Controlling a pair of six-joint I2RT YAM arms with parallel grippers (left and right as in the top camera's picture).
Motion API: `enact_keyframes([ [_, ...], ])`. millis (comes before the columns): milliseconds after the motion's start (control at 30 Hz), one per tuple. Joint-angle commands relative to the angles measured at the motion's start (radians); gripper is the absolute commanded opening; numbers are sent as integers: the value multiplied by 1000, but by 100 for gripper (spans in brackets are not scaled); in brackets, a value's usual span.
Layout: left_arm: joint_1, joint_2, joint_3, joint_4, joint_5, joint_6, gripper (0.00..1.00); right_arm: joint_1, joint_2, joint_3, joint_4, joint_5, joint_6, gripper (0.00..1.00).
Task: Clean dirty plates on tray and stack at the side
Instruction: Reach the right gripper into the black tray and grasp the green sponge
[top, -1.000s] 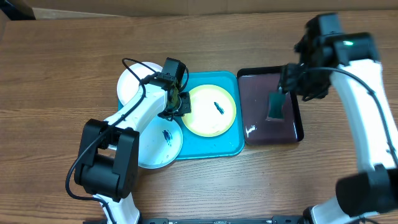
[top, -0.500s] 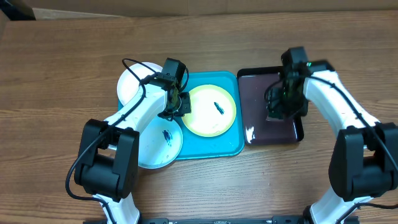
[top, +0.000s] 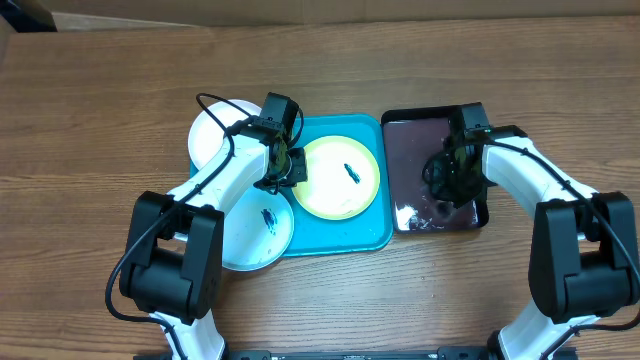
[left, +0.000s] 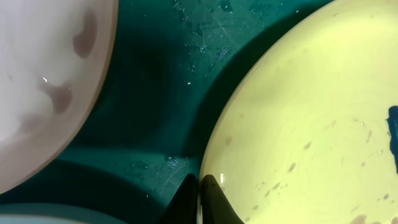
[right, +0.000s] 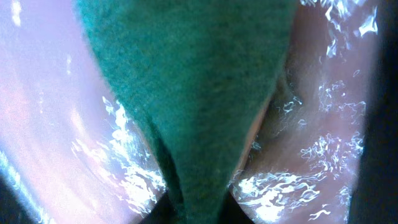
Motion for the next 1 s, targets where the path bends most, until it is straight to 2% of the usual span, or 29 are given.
enact_keyframes([
  [0,0,5,14,2,-7,11,6,3,-8,116,-58,-98,-4,63],
  [67,0,5,14,2,-7,11,6,3,-8,170,-91,-94,-6,69],
  [200,0,5,14,2,-6,11,7,3,-2,173,-49,20,-8,70],
  [267,0,5,14,2,-6,11,7,3,3,168,-36,71,-8,70],
  [467,0,5,14,3,-6,11,7,7,3,90,26,63,0,68],
  [500,0,4,14,4,-6,11,7,8,3,67,39,51,1,61],
  [567,0,4,14,4,-6,11,7,11,3,51,45,37,1,58],
  [700,0,4,14,4,-6,11,7,26,3,42,44,30,5,62],
  [733,0,5,14,4,-6,11,7,31,3,42,47,31,5,59],
  [767,0,5,14,4,-6,12,7,37,3,42,50,31,4,49],
  [800,0,5,14,4,-6,11,7,41,3,42,53,30,4,29],
  [833,0,4,14,4,-6,11,7,47,3,42,56,30,4,14],
  [867,0,4,14,4,-6,11,7,56,3,42,60,30,5,8],
  [900,0,5,14,4,-6,11,7,64,3,42,64,30,5,8],
  [933,0,4,14,4,-6,11,8,71,3,42,69,31,4,14],
  [967,0,5,14,4,-6,11,7,76,3,42,72,31,4,24],
])
